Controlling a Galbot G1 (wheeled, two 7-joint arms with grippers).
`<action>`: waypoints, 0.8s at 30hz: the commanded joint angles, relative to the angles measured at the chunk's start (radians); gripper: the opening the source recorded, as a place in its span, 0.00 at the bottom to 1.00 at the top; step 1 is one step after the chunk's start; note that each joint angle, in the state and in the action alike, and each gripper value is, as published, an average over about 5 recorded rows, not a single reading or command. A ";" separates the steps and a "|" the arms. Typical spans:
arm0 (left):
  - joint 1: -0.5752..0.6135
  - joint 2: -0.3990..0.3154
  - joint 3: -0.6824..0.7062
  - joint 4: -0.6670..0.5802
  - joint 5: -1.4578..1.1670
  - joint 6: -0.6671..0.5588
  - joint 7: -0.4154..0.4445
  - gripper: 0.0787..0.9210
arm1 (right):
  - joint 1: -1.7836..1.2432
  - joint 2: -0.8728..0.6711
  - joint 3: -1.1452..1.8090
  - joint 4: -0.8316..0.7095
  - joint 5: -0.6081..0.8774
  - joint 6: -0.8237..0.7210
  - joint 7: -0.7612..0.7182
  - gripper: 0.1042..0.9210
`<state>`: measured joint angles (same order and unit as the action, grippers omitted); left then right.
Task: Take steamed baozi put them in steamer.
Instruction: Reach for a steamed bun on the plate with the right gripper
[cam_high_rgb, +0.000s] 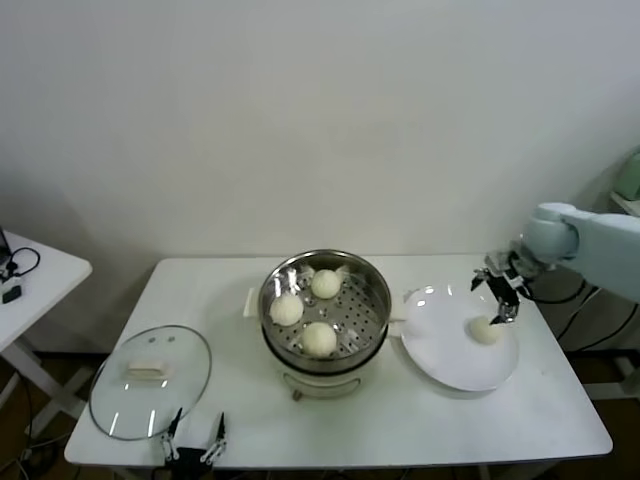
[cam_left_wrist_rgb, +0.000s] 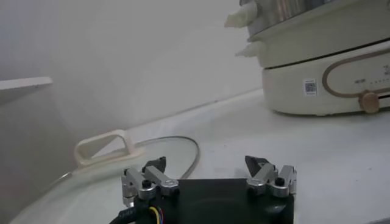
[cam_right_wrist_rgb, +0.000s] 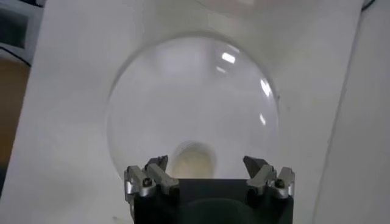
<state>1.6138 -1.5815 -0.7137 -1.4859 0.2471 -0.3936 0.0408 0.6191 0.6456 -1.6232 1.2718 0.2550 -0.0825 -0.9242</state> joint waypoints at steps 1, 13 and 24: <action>0.011 -0.004 -0.001 0.022 0.016 0.008 0.002 0.88 | -0.385 0.009 0.310 -0.226 -0.170 -0.022 0.021 0.88; 0.010 -0.010 -0.005 0.029 0.017 0.009 0.000 0.88 | -0.437 0.099 0.370 -0.326 -0.194 -0.003 0.023 0.88; 0.009 -0.005 -0.010 0.027 0.013 0.008 -0.002 0.88 | -0.428 0.099 0.378 -0.302 -0.199 -0.028 0.028 0.71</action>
<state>1.6207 -1.5895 -0.7225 -1.4862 0.2601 -0.3937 0.0386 0.2279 0.7342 -1.2882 0.9847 0.0742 -0.0966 -0.9011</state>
